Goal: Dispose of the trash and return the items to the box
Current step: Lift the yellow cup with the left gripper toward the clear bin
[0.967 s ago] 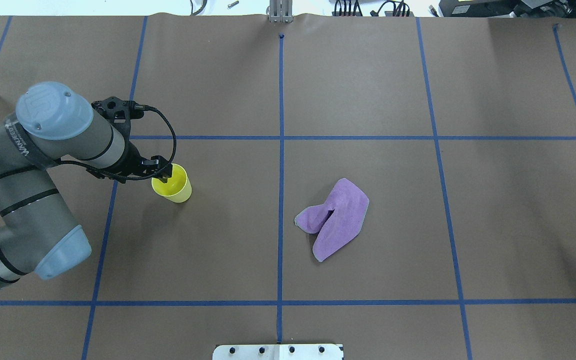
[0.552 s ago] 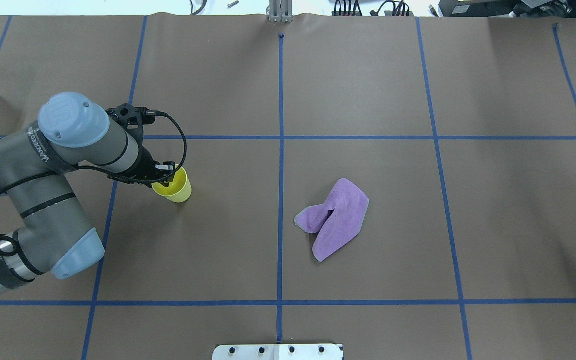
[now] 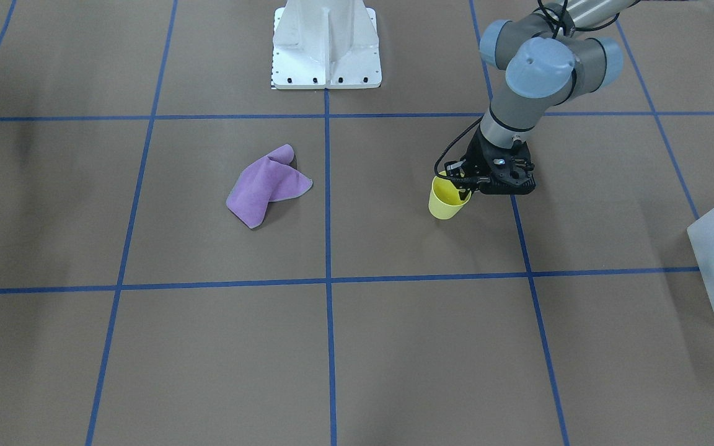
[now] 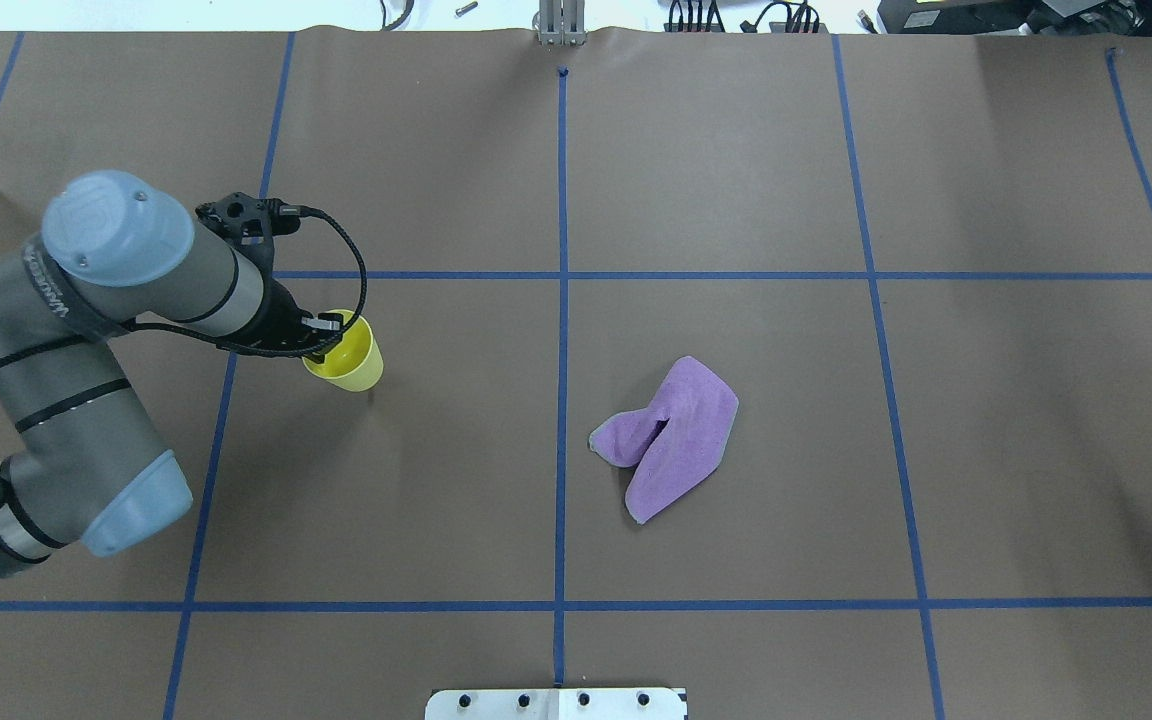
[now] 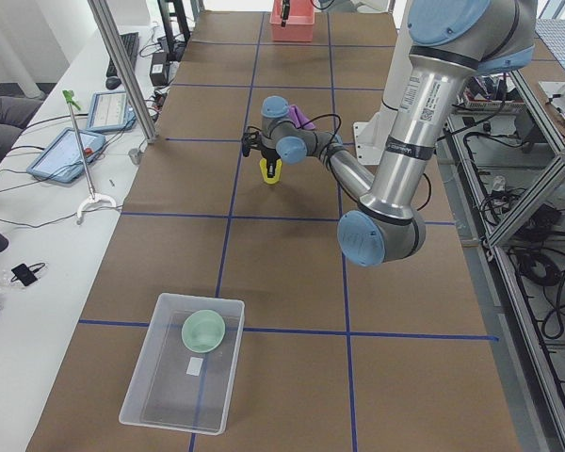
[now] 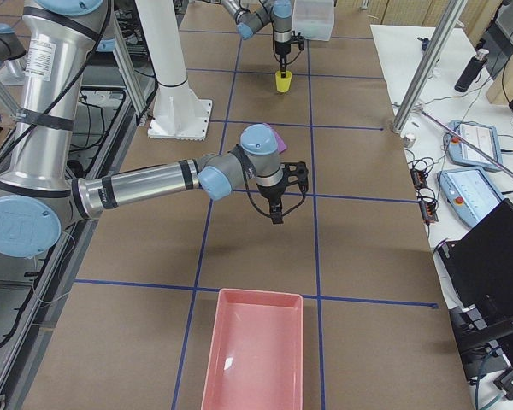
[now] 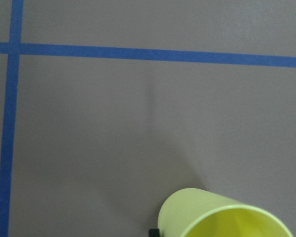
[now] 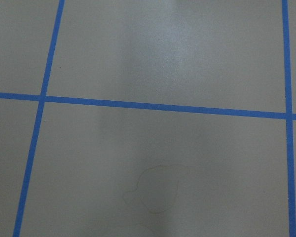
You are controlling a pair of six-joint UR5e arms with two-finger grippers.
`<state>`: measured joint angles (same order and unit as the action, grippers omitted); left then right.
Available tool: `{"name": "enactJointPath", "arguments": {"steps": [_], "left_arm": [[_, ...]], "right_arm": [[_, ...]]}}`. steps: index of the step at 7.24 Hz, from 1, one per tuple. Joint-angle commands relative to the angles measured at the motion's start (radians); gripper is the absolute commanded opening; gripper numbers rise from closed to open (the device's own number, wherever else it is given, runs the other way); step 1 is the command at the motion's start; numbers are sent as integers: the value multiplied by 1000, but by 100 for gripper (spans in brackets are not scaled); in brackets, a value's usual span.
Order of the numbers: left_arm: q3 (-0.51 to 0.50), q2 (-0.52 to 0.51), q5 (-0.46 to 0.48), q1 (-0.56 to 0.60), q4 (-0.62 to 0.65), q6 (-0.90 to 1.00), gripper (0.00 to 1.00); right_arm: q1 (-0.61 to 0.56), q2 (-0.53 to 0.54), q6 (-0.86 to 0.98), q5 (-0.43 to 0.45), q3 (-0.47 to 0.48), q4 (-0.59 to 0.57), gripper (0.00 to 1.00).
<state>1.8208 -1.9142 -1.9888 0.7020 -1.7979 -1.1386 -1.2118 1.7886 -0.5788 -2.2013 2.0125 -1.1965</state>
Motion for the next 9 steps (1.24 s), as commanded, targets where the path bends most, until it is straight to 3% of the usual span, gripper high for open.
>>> {"name": "enactJointPath", "arguments": {"steps": [1, 3, 5, 7, 9], "left_arm": [[49, 82, -63, 135, 3, 127, 0], [40, 206, -183, 375, 5, 463, 0], [-38, 244, -252, 609, 104, 845, 0], [-279, 186, -258, 804, 118, 1179, 0], [-639, 8, -252, 925, 88, 1406, 0]], "right_arm": [[0, 0, 0, 0, 0, 0, 100], [0, 0, -1, -2, 0, 0, 100], [0, 0, -1, -2, 0, 0, 100], [0, 0, -1, -3, 0, 0, 100], [5, 0, -1, -2, 2, 12, 100]]}}
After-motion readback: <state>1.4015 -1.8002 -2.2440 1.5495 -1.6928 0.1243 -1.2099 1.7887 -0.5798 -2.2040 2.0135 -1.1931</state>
